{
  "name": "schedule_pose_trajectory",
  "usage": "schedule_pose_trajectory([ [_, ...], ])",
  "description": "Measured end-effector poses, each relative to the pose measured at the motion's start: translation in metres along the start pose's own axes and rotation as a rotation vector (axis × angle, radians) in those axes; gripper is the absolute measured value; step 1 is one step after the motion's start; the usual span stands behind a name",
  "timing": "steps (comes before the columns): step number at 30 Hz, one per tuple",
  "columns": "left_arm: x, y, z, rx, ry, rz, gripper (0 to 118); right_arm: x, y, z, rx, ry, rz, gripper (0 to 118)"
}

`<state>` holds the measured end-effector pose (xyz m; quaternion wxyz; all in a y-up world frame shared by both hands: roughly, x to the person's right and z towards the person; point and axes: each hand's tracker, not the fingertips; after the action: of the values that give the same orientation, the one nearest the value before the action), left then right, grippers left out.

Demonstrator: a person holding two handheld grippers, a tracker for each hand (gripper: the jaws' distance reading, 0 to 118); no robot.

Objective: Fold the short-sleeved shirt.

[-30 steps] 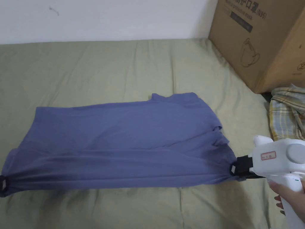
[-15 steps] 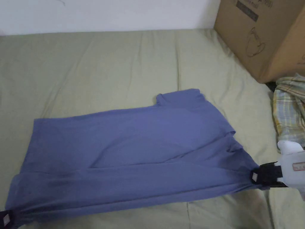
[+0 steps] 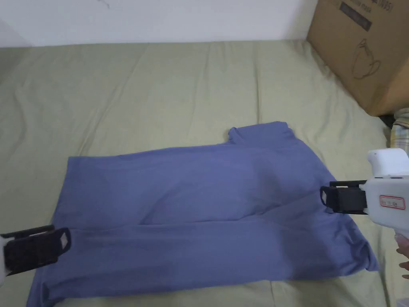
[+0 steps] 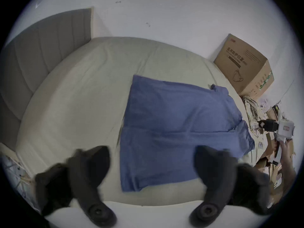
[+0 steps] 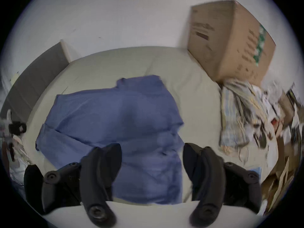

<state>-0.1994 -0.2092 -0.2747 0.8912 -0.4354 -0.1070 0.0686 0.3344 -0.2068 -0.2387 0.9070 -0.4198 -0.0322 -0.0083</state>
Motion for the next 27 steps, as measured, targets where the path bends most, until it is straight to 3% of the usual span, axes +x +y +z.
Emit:
schedule_pose_trajectory([
  [1,0.008,0.007,-0.002,0.011,0.000,-0.016,66,-0.009,0.006,-0.002,0.038,0.022,0.009,48],
  [2,0.014,0.014,-0.006,0.021,-0.010,-0.032,21,-0.017,0.012,-0.006,0.063,0.036,0.014,10],
  [3,0.014,0.020,-0.011,0.026,-0.008,-0.049,0,-0.024,0.018,-0.012,0.068,0.027,0.001,0],
  [12,-0.016,0.130,-0.105,0.024,0.022,-0.035,0,-0.037,0.052,-0.065,0.031,0.162,-0.045,0],
  [13,-0.025,0.145,-0.125,-0.002,-0.003,-0.001,10,-0.035,0.052,-0.071,0.019,0.161,-0.048,0],
  [14,-0.033,0.158,-0.144,-0.038,-0.022,0.013,32,-0.033,0.050,-0.076,0.009,0.156,-0.050,0],
  [16,-0.041,0.173,-0.178,-0.110,-0.005,0.005,109,-0.032,0.050,-0.080,-0.018,0.151,-0.053,0],
  [17,-0.044,0.177,-0.195,-0.143,0.028,-0.021,118,-0.030,0.049,-0.083,-0.028,0.148,-0.055,0],
  [21,-0.052,0.181,-0.239,-0.212,0.126,-0.095,115,-0.020,0.041,-0.097,-0.077,0.120,-0.061,0],
  [24,-0.054,0.173,-0.253,-0.242,0.082,-0.083,113,-0.015,0.040,-0.102,-0.085,0.096,-0.041,0],
  [25,-0.053,0.171,-0.252,-0.261,0.021,-0.091,100,-0.012,0.042,-0.104,-0.087,0.088,-0.038,0],
  [27,-0.044,0.166,-0.243,-0.224,0.090,-0.209,82,-0.004,0.049,-0.112,-0.090,0.078,-0.039,0],
])
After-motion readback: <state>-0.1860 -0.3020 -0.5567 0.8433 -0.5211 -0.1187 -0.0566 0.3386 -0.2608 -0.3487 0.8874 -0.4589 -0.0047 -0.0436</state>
